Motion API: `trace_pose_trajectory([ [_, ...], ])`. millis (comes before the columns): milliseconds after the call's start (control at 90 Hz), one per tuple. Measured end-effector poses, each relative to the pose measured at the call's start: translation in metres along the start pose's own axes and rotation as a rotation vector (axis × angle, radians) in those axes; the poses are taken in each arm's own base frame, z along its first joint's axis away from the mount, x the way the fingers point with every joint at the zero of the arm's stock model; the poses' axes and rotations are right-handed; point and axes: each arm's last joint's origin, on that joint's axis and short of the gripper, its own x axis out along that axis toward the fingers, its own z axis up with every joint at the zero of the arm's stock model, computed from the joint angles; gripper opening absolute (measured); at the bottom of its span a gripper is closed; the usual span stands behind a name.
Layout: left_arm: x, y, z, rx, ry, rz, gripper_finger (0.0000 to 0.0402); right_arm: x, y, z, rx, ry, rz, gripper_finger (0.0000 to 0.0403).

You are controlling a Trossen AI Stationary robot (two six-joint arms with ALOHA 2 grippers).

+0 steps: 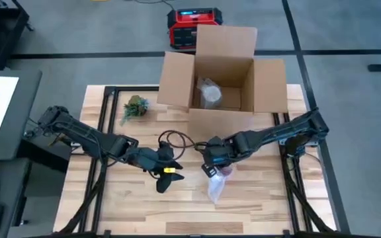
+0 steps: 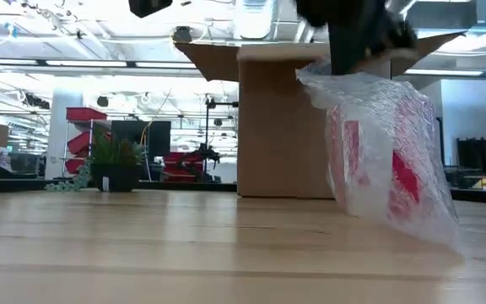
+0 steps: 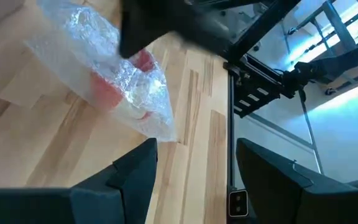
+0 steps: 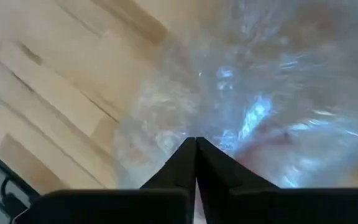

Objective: Wrap mug
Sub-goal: Wrap the red mug in the bubble wrap

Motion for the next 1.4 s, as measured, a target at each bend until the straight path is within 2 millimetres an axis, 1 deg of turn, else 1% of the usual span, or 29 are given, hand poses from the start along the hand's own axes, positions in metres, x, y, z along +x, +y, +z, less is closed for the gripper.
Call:
trace_pose_trajectory([
  [44, 0.0, 0.0, 0.0, 0.0, 0.0, 0.0, 0.0201, 0.012, -0.003, -0.004, 0.019, 0.015, 0.019, 0.0],
  [133, 0.0, 0.0, 0.0, 0.0, 0.0, -0.001, 0.0201, 0.033, -0.014, -0.017, 0.041, 0.055, -0.004, 0.0],
  [200, 0.0, 0.0, 0.0, 0.0, -0.001, -0.001, 0.0201, 0.048, -0.019, -0.025, 0.05, 0.074, 0.029, 0.0],
  [267, 0.0, 0.0, 0.0, 0.0, -0.001, -0.001, 0.0201, 0.057, -0.023, -0.03, 0.07, 0.071, 0.055, 0.0],
  [311, 0.0, 0.0, 0.0, 0.0, -0.002, -0.002, 0.0201, 0.06, -0.025, -0.032, 0.079, 0.074, 0.051, 0.0],
  [400, 0.0, 0.0, 0.0, -0.001, -0.003, -0.003, 0.0201, 0.056, -0.022, -0.033, 0.073, 0.092, 0.049, 0.0],
  [478, 0.0, 0.0, 0.0, -0.001, -0.002, -0.002, 0.0201, 0.046, -0.013, -0.032, 0.055, 0.119, 0.063, 0.0],
  [600, 0.0, 0.0, 0.0, -0.002, -0.002, -0.003, 0.0201, 0.014, 0.01, -0.028, -0.004, 0.133, 0.132, 0.0],
  [711, 0.0, 0.0, 0.0, -0.002, 0.0, -0.005, 0.0201, -0.014, 0.023, -0.028, -0.051, 0.14, 0.141, 0.0],
  [811, 0.0, 0.0, 0.0, -0.002, 0.001, -0.008, 0.0201, -0.037, 0.028, -0.028, -0.067, 0.064, 0.093, 0.0],
  [889, 0.0, -0.001, 0.0, -0.003, 0.016, -0.024, 0.0201, -0.046, 0.025, -0.026, -0.067, -0.037, 0.02, 0.0],
  [1022, -0.002, -0.003, -0.003, -0.001, 0.078, -0.081, 0.0201, -0.044, 0.02, -0.019, -0.053, -0.125, -0.045, 0.0],
  [1122, -0.012, -0.004, -0.005, 0.002, 0.108, -0.095, 0.0201, -0.036, 0.012, -0.012, -0.035, -0.172, -0.096, 0.0],
  [1200, -0.019, -0.003, -0.006, 0.005, 0.12, -0.085, 0.0201, -0.025, 0.006, -0.008, -0.026, -0.149, -0.111, 0.0],
  [1278, -0.025, -0.001, -0.006, 0.004, 0.124, -0.061, 0.0201, -0.012, 0.003, -0.009, -0.028, -0.099, -0.078, 0.0],
  [1400, -0.029, 0.001, -0.004, 0.004, 0.102, -0.033, 0.0201, 0.011, 0.002, -0.023, -0.03, -0.059, -0.02, 0.0],
])
